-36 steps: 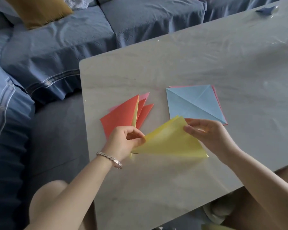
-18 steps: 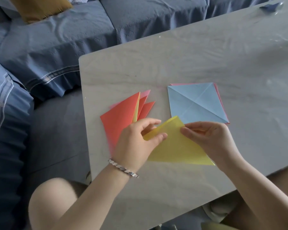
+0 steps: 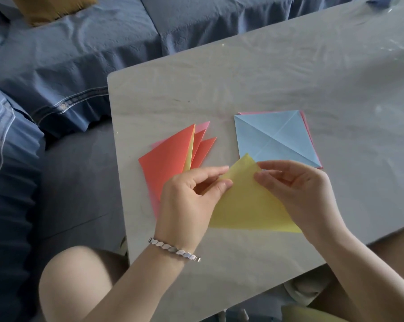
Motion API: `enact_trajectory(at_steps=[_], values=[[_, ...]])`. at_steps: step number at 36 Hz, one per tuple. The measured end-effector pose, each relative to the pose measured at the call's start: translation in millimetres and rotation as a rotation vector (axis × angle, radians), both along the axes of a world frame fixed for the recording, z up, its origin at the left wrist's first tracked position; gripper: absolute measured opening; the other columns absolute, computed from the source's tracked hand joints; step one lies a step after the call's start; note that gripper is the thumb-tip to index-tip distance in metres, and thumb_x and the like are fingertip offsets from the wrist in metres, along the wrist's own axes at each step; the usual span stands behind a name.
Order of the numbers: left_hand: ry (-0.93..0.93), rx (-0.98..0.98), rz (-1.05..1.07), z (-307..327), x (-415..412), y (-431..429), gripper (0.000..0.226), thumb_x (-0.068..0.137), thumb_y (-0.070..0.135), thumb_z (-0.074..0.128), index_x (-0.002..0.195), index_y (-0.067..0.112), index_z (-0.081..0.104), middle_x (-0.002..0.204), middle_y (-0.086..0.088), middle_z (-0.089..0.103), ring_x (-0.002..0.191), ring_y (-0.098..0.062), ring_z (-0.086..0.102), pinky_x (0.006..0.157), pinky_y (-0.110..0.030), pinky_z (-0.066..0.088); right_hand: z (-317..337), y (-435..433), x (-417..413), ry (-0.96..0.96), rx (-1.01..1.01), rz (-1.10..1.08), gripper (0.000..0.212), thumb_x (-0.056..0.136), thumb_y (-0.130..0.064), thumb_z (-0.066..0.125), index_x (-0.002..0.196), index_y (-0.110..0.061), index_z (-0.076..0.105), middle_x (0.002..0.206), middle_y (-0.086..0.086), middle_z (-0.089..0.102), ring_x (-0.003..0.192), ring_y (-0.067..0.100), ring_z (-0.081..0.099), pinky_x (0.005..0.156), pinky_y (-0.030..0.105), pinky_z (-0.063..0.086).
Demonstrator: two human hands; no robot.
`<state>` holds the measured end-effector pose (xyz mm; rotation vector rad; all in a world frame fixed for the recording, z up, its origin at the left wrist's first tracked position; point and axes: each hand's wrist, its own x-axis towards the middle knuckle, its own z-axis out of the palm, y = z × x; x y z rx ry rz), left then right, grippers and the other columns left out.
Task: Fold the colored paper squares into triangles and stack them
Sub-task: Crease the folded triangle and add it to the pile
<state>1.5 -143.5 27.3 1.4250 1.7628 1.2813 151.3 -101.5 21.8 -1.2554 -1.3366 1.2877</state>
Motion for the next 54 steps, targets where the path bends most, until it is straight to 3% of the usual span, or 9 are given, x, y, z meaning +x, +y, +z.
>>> enact_trajectory(at_steps=[17,23,38,42,48,51,54], values=[[0.010,0.024,-0.012,4.9,2.4,-3.8,0.021,0.072,0.008,0.075,0.081,0.027,0.070,0.061,0.034,0.061,0.065,0.011,0.061,0.063,-0.001,0.041,4.2,-5.7,-0.1,0.034,0.019,-0.024,0.023,0.075,-0.005,0.070,0.066,-0.027,0.068,0.055,-0.021,0.065,0.053,-0.008,0.057,0.055,0.002,0.039],[0.067,0.049,-0.043,5.6,3.4,-6.0,0.023,0.077,0.006,0.071,0.091,0.023,0.072,0.074,0.019,0.066,0.069,0.003,0.061,0.065,-0.001,0.041,4.6,-6.3,-0.1,0.040,0.030,-0.013,0.024,0.075,-0.004,0.070,0.067,-0.026,0.068,0.055,-0.019,0.065,0.051,-0.009,0.056,0.054,0.002,0.040],[0.074,0.038,-0.033,3.3,3.8,-8.4,0.022,0.077,0.006,0.071,0.087,0.025,0.073,0.076,0.021,0.066,0.070,0.007,0.061,0.066,-0.002,0.042,1.6,-7.1,2.9,0.017,0.051,0.007,0.026,0.074,-0.004,0.070,0.065,-0.028,0.067,0.056,-0.022,0.065,0.054,-0.010,0.058,0.057,0.002,0.040],[0.044,-0.049,-0.008,-2.5,3.9,-9.8,0.035,0.076,0.007,0.072,0.075,0.041,0.064,0.064,0.025,0.065,0.060,0.005,0.059,0.060,-0.003,0.042,-5.2,-3.5,6.2,-0.086,0.087,0.093,0.029,0.073,-0.008,0.074,0.064,-0.035,0.069,0.066,-0.019,0.069,0.062,-0.005,0.060,0.064,0.004,0.043],[-0.036,-0.203,-0.100,-7.1,2.5,-8.9,0.032,0.073,0.010,0.075,0.078,0.039,0.063,0.062,0.013,0.065,0.054,0.002,0.056,0.061,-0.012,0.047,-3.7,7.3,10.7,-0.412,0.193,0.506,0.018,0.073,-0.024,0.073,0.072,-0.042,0.070,0.074,-0.025,0.067,0.074,-0.005,0.060,0.069,0.007,0.040],[-0.023,-0.249,-0.142,-7.3,0.9,-10.0,0.029,0.073,0.011,0.075,0.067,0.038,0.066,0.064,0.019,0.068,0.060,-0.001,0.062,0.063,-0.013,0.050,-2.2,17.7,11.4,-0.539,0.325,0.608,0.011,0.073,-0.023,0.076,0.078,-0.033,0.075,0.066,-0.030,0.062,0.075,-0.005,0.058,0.069,0.010,0.042],[-0.068,-0.266,-0.133,-8.7,-1.8,-9.2,0.025,0.072,0.011,0.076,0.065,0.034,0.067,0.055,0.021,0.064,0.052,0.004,0.058,0.058,-0.010,0.046,-3.5,26.3,6.1,-0.639,0.529,0.644,0.010,0.074,-0.033,0.071,0.080,-0.025,0.076,0.064,-0.027,0.058,0.074,0.003,0.055,0.069,0.014,0.041]])
